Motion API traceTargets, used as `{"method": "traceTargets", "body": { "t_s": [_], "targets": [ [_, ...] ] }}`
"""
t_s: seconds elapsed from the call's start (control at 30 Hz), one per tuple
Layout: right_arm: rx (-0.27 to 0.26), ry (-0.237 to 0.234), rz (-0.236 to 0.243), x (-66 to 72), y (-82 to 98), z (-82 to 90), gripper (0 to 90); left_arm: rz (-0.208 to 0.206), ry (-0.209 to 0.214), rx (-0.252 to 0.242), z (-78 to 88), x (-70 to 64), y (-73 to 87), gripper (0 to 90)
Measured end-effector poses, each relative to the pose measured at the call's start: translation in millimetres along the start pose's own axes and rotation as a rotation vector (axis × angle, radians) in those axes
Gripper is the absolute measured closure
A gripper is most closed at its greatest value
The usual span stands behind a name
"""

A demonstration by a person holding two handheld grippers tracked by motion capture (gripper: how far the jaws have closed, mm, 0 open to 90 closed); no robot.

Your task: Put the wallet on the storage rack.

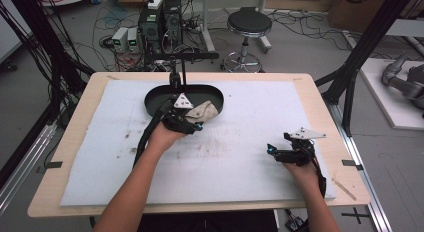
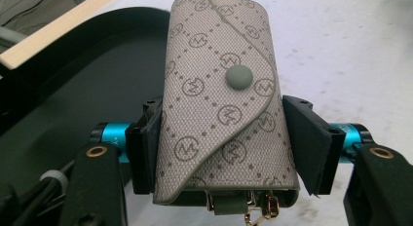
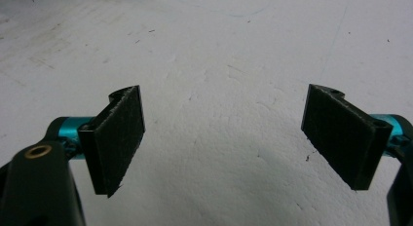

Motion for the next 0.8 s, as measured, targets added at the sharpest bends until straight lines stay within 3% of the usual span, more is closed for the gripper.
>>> {"method": "traceTargets", "body": {
  "t_s": [0.4,0.8],
  "targets": [
    [0.000,-0.005,0.007,3.5,-2.0,-2.8,16.3,0.025,-0.058,-0.010,23.2,45.1,-0.4,37.1],
    [0.003,-0.007,0.010,3.9,-1.6,-3.6,16.2,0.071,-0.088,-0.006,24.5,85.3,4.8,37.1]
  ]
}}
Point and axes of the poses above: each handheld gripper's, and its own axes: z roughly backward along the jaws, y roughly out of its underside, x roughly to its left, the point moved 8 cm from there along -z, roughly forward along the jaws, and after that the axes turned 15 degrees about y, right-handed, at the moved point
